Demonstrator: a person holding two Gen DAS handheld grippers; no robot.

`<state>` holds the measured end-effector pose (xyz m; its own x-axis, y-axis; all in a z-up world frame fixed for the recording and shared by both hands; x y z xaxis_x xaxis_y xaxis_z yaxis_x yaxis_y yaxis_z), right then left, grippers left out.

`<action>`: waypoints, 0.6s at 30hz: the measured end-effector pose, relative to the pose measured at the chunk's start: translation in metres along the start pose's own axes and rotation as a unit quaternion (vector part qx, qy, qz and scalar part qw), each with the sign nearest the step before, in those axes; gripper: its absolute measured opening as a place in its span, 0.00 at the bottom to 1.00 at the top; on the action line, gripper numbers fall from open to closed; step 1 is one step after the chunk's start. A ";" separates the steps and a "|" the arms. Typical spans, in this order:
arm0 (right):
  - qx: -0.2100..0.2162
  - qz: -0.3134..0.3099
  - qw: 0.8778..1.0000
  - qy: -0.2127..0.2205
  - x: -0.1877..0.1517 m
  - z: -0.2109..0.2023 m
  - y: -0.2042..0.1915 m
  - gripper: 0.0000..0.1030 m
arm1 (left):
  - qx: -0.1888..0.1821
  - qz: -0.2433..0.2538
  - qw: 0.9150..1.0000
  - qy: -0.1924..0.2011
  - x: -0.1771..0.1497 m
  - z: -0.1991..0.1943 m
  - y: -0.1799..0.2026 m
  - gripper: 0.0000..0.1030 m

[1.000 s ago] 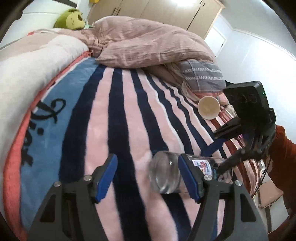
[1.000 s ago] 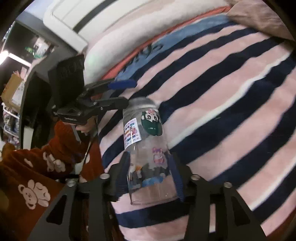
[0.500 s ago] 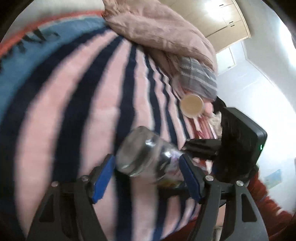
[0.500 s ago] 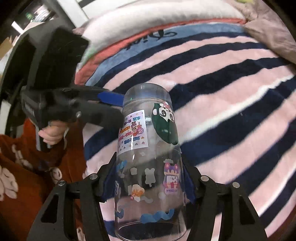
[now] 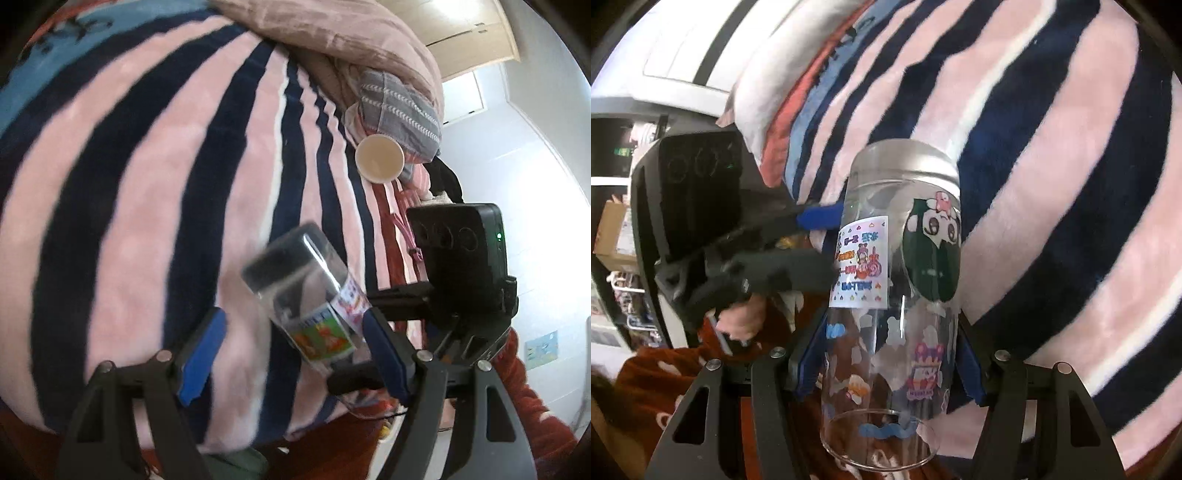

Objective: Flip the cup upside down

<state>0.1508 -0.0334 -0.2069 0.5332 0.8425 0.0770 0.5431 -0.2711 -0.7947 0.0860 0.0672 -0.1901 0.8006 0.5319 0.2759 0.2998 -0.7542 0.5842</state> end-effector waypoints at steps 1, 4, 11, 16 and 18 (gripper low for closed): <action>-0.010 -0.007 1.000 0.002 -0.001 0.002 -0.002 0.57 | -0.010 -0.009 1.000 0.000 0.000 0.002 0.001 0.72; -0.036 -0.036 0.998 0.021 -0.009 0.009 -0.012 0.56 | -0.020 -0.020 1.000 0.001 0.007 0.013 0.001 0.72; -0.113 -0.144 0.979 0.089 -0.009 -0.005 -0.035 0.56 | 0.010 0.049 0.998 0.037 0.050 0.015 0.031 0.65; -0.177 -0.224 0.940 0.187 0.018 -0.050 -0.054 0.56 | 0.019 0.170 0.977 0.125 0.102 -0.005 0.075 0.64; -0.202 -0.244 0.924 0.214 0.026 -0.062 -0.055 0.56 | 0.034 0.220 0.964 0.147 0.109 -0.006 0.090 0.60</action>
<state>0.1749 -0.0259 -0.1236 0.3211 0.6729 0.6664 0.9384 -0.1315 -0.3194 0.1969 0.0599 -0.1031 0.6794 0.2326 0.6959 0.0056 -0.9500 0.3121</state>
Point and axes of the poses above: each gripper's, at about its wrist camera, not at the fingertips, and z roughly the way its jaws point, y to its right, x to its top, the point moved 6 cm from there along z, roughly the way its jaws point, and after that the axes turned 13 degrees about x, right-handed, at the moved point
